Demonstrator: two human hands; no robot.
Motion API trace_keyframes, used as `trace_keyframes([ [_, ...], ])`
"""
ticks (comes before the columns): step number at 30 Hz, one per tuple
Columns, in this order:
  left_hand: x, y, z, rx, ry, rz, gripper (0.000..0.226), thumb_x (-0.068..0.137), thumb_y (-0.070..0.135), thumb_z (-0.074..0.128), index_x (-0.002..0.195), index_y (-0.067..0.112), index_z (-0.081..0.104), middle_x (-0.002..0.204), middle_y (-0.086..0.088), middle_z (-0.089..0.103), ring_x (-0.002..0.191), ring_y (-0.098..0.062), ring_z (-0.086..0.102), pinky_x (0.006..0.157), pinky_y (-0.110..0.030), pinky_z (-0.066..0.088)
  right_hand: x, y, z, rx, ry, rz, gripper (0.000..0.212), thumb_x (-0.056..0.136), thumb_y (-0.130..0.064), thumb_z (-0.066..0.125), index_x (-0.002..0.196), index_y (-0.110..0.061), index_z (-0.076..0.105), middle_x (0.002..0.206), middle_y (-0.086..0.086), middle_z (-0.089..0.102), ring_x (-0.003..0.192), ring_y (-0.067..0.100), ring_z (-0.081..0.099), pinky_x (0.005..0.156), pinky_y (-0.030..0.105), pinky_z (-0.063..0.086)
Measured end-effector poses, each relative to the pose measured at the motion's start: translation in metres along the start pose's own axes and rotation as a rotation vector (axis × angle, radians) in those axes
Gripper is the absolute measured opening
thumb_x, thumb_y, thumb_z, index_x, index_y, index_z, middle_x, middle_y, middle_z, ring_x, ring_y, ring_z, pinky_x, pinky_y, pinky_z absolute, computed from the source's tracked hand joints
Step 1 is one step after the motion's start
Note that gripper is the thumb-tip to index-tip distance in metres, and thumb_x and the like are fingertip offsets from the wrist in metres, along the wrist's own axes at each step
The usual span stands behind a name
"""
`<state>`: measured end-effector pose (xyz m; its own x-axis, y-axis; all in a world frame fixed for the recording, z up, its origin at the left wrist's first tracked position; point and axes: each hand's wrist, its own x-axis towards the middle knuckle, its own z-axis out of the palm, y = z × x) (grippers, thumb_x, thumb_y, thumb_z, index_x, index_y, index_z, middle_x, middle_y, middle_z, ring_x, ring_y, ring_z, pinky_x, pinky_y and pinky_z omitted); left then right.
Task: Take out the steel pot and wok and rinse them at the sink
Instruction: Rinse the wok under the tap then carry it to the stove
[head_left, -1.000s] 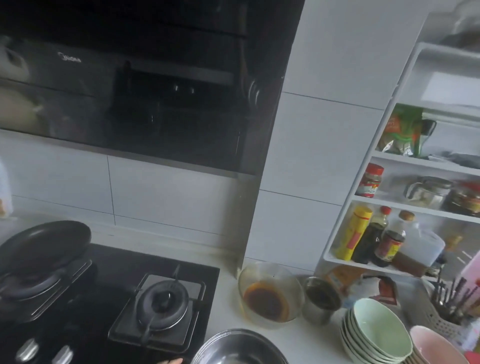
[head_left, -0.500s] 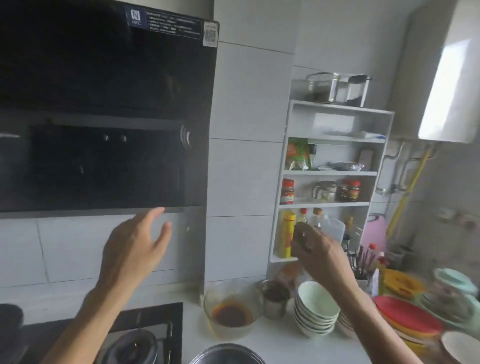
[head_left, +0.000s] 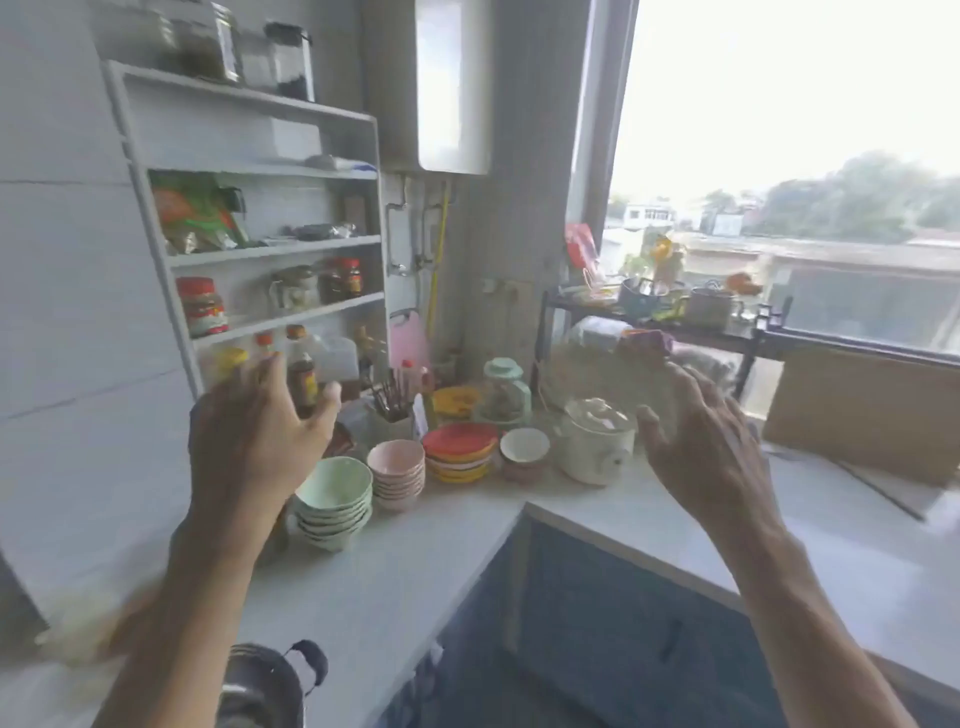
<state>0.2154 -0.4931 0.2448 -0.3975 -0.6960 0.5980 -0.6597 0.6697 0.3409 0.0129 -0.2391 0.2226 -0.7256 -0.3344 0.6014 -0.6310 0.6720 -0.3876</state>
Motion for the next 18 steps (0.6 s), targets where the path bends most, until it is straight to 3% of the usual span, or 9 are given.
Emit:
trace_keyframes([
  [2, -0.010, 0.057, 0.028, -0.067, -0.059, 0.094, 0.049, 0.085, 0.047, 0.048, 0.108, 0.005, 0.059, 0.107, -0.024, 0.063, 0.098, -0.042, 0.059, 0.084, -0.047, 0.047, -0.011, 0.051, -0.029, -0.056, 0.017, 0.077, 0.056, 0.091, -0.029, 0.052, 0.142, -0.014, 0.035, 0.148, 0.010, 0.041, 0.134, 0.031, 0.038, 0.109, 0.045, 0.030],
  [8, -0.062, 0.234, 0.099, -0.280, -0.208, 0.246, 0.058, 0.088, 0.044, 0.052, 0.134, 0.011, 0.048, 0.136, -0.015, 0.052, 0.123, -0.036, 0.048, 0.103, -0.046, 0.036, -0.041, 0.215, -0.110, -0.170, 0.079, 0.351, 0.058, 0.090, -0.029, 0.055, 0.142, -0.010, 0.036, 0.144, 0.014, 0.044, 0.130, 0.035, 0.041, 0.104, 0.046, 0.034],
  [14, -0.129, 0.415, 0.155, -0.360, -0.326, 0.443, 0.060, 0.089, 0.045, 0.051, 0.138, 0.010, 0.043, 0.138, -0.016, 0.049, 0.125, -0.035, 0.046, 0.104, -0.045, 0.033, -0.066, 0.378, -0.198, -0.292, 0.156, 0.625, 0.058, 0.090, -0.028, 0.055, 0.141, -0.010, 0.036, 0.138, 0.016, 0.048, 0.123, 0.036, 0.047, 0.098, 0.046, 0.039],
  [18, -0.175, 0.524, 0.188, -0.419, -0.397, 0.613, 0.054, 0.090, 0.042, 0.050, 0.133, 0.011, 0.048, 0.129, -0.017, 0.056, 0.115, -0.037, 0.053, 0.095, -0.046, 0.039, -0.084, 0.464, -0.238, -0.290, 0.179, 0.774, 0.052, 0.092, -0.026, 0.050, 0.141, -0.016, 0.037, 0.141, 0.011, 0.048, 0.123, 0.034, 0.048, 0.097, 0.044, 0.040],
])
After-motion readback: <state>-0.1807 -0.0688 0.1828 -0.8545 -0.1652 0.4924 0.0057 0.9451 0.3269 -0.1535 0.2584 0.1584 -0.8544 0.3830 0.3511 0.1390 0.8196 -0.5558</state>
